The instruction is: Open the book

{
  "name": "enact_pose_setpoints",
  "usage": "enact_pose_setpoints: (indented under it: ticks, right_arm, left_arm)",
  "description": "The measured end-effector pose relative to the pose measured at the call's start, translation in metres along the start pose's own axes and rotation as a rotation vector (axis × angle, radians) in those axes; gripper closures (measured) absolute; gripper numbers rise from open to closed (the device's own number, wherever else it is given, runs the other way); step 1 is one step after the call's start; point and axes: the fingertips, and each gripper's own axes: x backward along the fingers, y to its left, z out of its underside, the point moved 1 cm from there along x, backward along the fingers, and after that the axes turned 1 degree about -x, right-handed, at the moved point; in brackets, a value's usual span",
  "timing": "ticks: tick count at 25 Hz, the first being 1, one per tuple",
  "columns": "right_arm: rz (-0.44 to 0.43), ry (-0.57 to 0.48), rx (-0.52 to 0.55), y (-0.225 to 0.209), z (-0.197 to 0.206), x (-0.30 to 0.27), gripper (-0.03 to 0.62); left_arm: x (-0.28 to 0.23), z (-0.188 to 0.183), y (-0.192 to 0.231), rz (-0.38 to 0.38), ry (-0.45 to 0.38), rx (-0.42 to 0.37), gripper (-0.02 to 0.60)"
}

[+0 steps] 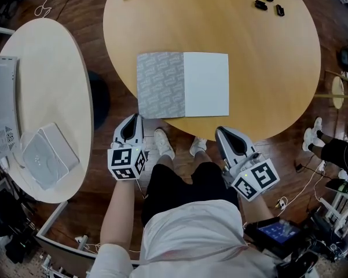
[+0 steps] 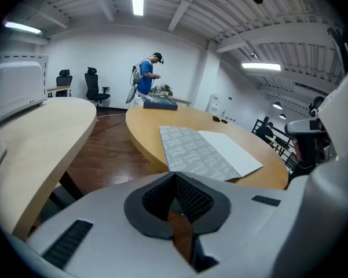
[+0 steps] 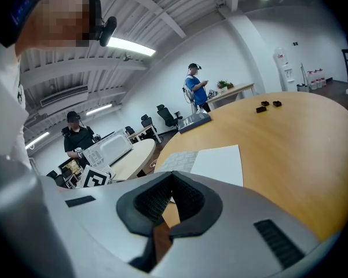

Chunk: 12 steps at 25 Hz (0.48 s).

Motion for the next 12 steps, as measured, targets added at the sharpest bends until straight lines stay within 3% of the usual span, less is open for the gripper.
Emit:
enact_pose_setpoints:
  ticks: [6, 12]
  right_arm:
    - [0.007, -0.002, 0.007, 0.004, 0.000, 0.003, 0.597]
    - [0.000, -0.041, 0.035, 0.011, -0.027, 0.019, 0.597]
  left_arm:
    - [-0.002, 0.010, 0.001, 0.021, 0.008, 0.029, 0.569]
    - [0.043, -0.015, 0.003, -0.035, -0.045, 0.046, 0.569]
